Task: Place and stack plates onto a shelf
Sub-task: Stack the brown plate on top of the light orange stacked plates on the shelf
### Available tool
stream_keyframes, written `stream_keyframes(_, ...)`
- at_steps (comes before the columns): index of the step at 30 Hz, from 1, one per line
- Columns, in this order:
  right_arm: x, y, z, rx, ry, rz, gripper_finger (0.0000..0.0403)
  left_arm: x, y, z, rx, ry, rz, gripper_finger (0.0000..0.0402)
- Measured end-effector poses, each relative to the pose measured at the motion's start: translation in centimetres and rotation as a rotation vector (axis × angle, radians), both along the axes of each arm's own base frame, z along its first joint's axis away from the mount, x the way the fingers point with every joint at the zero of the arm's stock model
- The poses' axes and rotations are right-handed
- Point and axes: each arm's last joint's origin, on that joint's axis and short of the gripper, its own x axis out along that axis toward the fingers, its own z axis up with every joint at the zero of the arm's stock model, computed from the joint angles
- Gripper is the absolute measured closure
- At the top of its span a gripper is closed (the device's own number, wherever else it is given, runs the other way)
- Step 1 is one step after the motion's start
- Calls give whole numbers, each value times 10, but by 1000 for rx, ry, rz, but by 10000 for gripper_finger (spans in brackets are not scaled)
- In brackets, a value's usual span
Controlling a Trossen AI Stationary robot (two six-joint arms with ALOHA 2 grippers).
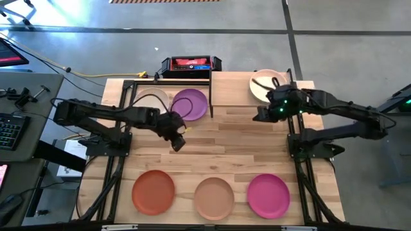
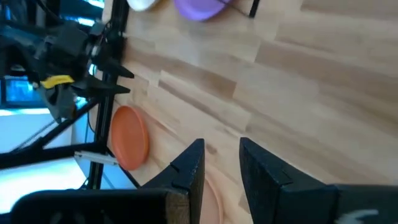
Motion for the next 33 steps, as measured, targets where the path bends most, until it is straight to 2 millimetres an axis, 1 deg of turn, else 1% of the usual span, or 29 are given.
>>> stream_keyframes(6, 18, 16, -10, 15, 56, 72, 320, 7, -22, 6, -15, -100, 14, 261)
stream_keyframes(10, 34, 22, -17, 11, 72, 103, 320, 14, -36, 4, -42, -139, 32, 261)
stream_keyframes(13, 45, 27, -22, -4, 76, 142, 320, 23, -49, 1, -70, -185, 19, 261)
stream_keyframes(17, 54, 34, -28, -6, 88, 177, 320, 35, -66, -9, -92, -226, -24, 261)
stream_keyframes(19, 57, 37, -30, -6, 100, 190, 320, 39, -73, -16, -104, -214, -29, 261)
stream_keyframes(27, 58, 42, -31, -35, 98, 203, 320, 50, -92, -44, -131, -151, -33, 261)
stream_keyframes(33, 58, 42, -31, -44, 100, 212, 320, 58, -108, -62, -160, -143, -41, 261)
